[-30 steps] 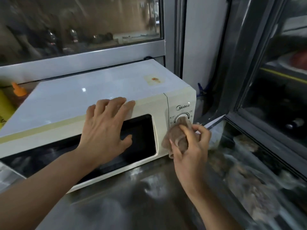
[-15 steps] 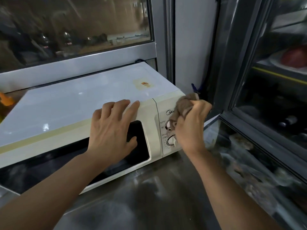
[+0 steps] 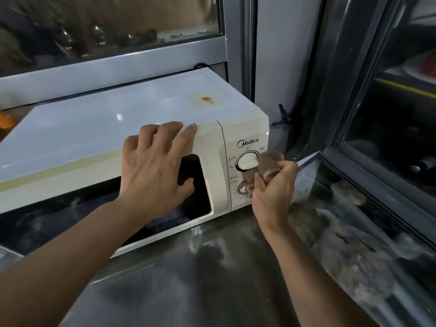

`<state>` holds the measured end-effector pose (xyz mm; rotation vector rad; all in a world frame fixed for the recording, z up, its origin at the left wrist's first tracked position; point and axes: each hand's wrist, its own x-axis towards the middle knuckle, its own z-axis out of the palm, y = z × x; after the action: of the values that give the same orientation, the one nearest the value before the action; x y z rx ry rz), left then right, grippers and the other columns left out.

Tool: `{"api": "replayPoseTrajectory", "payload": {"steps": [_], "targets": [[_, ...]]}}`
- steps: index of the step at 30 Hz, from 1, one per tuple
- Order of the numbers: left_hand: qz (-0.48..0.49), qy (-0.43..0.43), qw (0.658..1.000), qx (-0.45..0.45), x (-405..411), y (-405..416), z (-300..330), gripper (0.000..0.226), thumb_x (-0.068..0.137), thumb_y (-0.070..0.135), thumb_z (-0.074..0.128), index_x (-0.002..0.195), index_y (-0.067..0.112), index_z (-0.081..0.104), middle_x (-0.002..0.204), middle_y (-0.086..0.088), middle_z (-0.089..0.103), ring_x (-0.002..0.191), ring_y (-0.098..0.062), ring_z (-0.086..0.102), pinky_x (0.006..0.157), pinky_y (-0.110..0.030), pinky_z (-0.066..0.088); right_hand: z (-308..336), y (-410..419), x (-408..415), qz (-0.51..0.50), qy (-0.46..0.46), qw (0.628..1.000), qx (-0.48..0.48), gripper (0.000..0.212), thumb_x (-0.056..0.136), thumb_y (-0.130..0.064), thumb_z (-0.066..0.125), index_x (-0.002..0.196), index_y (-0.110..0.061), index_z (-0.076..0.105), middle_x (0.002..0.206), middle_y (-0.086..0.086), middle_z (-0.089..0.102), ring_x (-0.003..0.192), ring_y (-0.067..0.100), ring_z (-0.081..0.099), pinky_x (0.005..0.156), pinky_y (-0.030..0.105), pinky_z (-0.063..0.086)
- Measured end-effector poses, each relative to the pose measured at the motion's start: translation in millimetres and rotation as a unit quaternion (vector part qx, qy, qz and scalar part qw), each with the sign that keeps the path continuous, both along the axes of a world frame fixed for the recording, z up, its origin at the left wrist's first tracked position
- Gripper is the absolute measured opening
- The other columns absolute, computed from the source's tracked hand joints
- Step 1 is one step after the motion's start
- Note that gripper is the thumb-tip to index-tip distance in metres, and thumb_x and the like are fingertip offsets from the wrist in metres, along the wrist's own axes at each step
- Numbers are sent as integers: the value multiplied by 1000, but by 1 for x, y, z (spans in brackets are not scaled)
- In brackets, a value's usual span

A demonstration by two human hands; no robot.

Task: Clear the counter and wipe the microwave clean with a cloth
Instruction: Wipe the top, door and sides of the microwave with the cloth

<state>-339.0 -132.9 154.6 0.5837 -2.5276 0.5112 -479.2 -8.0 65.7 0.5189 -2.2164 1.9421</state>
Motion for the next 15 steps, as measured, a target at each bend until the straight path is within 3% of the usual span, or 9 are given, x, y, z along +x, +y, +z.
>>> {"api": "replayPoseTrajectory", "payload": {"steps": [2,8,9,12,15], "targets": [[1,-2,1000,2,0,0,0,85,59,45,62,137,23,37,131,-5,46,109,-30,33,82,-46,38,4,-7,10,-23,-17,999,-21,32,79,6,62,105,-3,47,116,11,44,107,27,54,93,31,48],[7,-1,1000,4,-1,1,0,85,59,47,64,136,23,38,130,-4,46,110,-30,33,83,-46,38,4,-14,45,-24,-57,998,-24,29,83,3,59,109,0,47,124,12,40,108,21,50,84,-1,32],[7,-2,1000,4,-1,0,0,85,59,47,64,136,23,38,130,-4,46,110,-30,33,83,-46,38,5,-13,48,-22,-45,999,-19,27,82,5,60,107,0,49,123,11,42,107,22,52,87,2,36],[10,3,1000,4,-1,0,0,84,59,48,61,136,23,38,131,-4,46,110,-30,33,82,-46,37,2,-10,60,-10,41,999,4,26,74,16,59,97,5,59,114,10,51,108,27,55,96,30,44],[8,5,1000,7,-1,2,1,83,59,49,56,136,23,39,131,-4,47,110,-30,34,83,-46,37,1,-9,63,-2,68,998,15,33,69,18,61,99,5,65,115,15,55,110,29,56,96,18,37]]}}
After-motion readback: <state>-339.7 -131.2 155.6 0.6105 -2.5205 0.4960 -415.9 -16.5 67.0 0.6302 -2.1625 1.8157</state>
